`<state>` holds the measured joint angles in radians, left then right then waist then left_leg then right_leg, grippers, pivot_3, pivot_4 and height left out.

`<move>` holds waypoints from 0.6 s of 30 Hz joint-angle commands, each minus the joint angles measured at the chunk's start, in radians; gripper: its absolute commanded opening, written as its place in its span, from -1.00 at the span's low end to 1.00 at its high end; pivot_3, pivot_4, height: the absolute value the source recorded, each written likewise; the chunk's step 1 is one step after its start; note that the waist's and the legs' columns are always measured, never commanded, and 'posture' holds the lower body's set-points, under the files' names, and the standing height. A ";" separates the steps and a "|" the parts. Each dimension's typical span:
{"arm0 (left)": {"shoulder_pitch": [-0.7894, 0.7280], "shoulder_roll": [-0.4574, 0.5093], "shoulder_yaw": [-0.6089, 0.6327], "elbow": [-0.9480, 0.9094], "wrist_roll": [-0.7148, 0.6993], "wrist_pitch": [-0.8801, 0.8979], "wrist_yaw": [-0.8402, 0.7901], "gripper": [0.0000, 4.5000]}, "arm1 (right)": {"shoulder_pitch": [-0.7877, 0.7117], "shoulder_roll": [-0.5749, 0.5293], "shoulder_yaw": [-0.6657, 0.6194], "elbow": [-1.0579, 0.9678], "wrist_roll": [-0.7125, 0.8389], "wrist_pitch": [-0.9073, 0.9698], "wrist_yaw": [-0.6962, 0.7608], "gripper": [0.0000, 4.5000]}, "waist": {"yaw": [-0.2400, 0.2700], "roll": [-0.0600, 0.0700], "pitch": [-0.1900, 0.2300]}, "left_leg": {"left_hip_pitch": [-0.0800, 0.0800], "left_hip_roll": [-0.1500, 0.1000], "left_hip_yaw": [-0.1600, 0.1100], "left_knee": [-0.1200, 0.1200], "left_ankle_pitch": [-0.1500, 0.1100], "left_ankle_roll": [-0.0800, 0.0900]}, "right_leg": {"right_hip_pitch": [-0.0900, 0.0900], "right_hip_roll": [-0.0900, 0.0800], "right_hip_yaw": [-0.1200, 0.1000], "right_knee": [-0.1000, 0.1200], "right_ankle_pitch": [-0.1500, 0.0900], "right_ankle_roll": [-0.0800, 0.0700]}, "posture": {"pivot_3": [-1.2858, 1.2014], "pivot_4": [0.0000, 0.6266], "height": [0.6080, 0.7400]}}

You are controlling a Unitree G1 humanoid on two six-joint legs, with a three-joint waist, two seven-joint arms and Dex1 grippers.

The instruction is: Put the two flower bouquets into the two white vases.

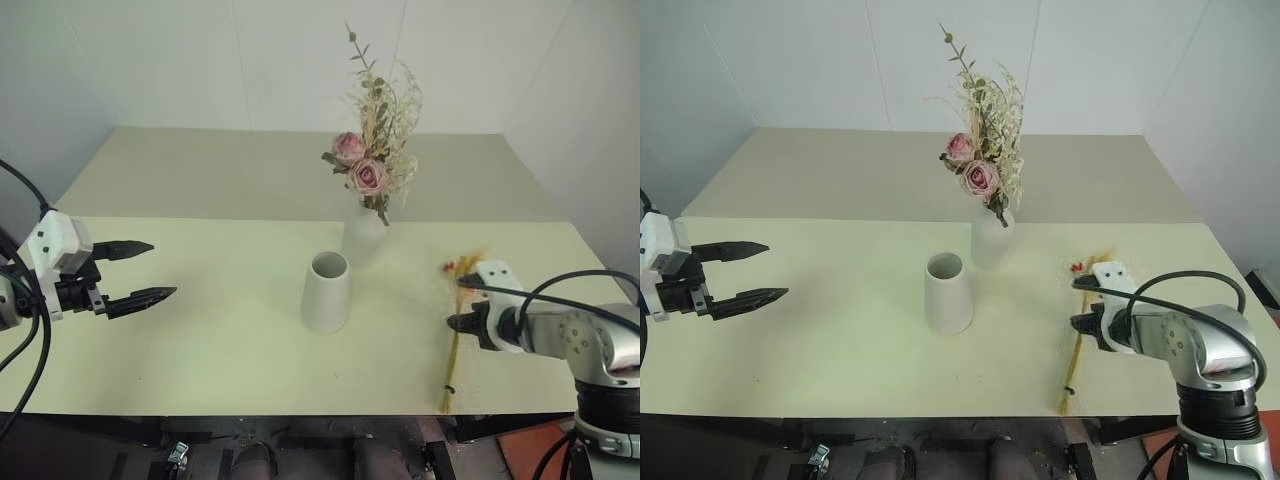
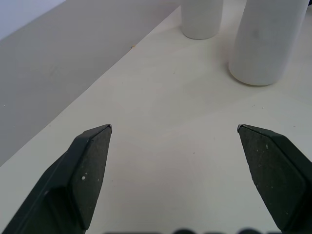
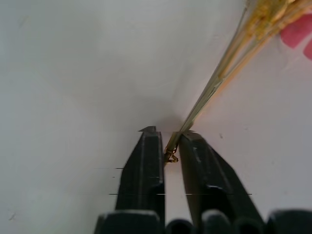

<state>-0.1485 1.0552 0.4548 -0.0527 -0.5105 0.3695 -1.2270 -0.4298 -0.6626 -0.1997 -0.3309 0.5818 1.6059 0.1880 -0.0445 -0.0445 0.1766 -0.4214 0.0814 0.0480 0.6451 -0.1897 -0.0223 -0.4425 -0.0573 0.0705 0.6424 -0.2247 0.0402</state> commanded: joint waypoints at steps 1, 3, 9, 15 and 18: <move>-0.022 0.026 0.016 -0.007 0.005 -0.023 0.002 1.00 | -0.047 0.023 -0.050 -0.014 -0.075 -0.002 -0.061 -0.99 | -0.001 0.000 0.000 | 0.000 0.000 0.000 0.000 0.000 0.000 | 0.000 0.000 0.000 0.000 0.000 0.000 | 0.03 -0.52 1.00; -0.024 0.029 0.019 -0.005 0.005 -0.022 0.000 1.00 | -0.061 0.021 -0.058 -0.031 -0.160 -0.137 -0.124 -0.99 | -0.002 0.000 0.000 | 0.000 0.000 0.000 0.000 0.000 0.000 | 0.000 0.000 0.000 0.000 0.000 0.000 | 0.03 -0.52 1.00; -0.045 0.044 0.027 0.011 -0.002 -0.024 -0.008 1.00 | -0.067 0.081 -0.148 -0.123 -0.267 -0.785 -0.101 -0.99 | 0.000 0.000 0.000 | -0.001 0.000 0.000 0.000 0.000 0.000 | -0.002 0.000 0.000 0.000 -0.001 0.002 | 0.03 -0.52 1.00; -0.086 0.040 0.001 0.044 0.011 -0.043 -0.007 1.00 | -0.085 0.311 -0.279 -0.244 0.008 -1.096 -0.001 -0.99 | 0.000 0.000 0.000 | 0.000 0.000 0.000 0.000 0.000 0.000 | 0.000 0.001 0.000 0.001 0.000 0.001 | 0.03 -0.52 1.00; -0.090 0.037 -0.003 0.052 0.013 -0.051 -0.005 1.00 | -0.078 0.387 -0.256 -0.315 0.187 -1.134 0.067 -0.99 | -0.001 0.000 0.000 | 0.000 0.001 0.000 0.000 0.000 0.000 | 0.000 0.001 0.000 0.001 0.002 -0.002 | 0.03 -0.52 1.00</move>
<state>-0.2244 1.0784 0.4455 -0.0018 -0.5064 0.3401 -1.2346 -0.4983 -0.2805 -0.4474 -0.5725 0.6774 0.5281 0.2170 -0.0451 -0.0441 0.1767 -0.4213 0.0821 0.0481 0.6449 -0.1897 -0.0223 -0.4421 -0.0568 0.0703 0.6437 -0.2231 0.0383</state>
